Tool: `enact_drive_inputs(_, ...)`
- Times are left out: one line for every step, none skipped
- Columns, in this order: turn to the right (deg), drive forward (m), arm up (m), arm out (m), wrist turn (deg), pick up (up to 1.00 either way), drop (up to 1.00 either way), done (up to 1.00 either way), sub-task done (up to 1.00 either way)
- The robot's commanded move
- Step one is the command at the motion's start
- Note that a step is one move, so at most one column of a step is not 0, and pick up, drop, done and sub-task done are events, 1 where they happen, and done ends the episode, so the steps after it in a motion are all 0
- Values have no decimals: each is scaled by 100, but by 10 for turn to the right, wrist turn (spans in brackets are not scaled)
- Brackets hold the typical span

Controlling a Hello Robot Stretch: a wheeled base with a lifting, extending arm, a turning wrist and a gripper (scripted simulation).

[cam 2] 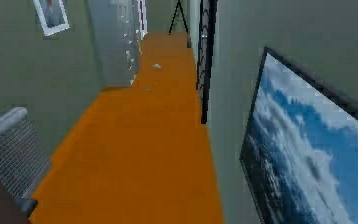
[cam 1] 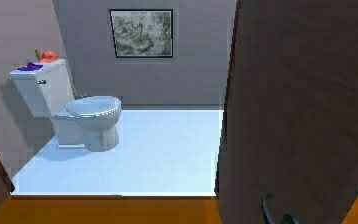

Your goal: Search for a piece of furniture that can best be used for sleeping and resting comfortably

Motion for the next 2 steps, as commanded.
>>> enact_drive_inputs(0, 55, 0, 0, 0, 0, 0, 0, 0)
enact_drive_inputs(-150, 0, 0, 0, 0, 0, 0, 0, 0)
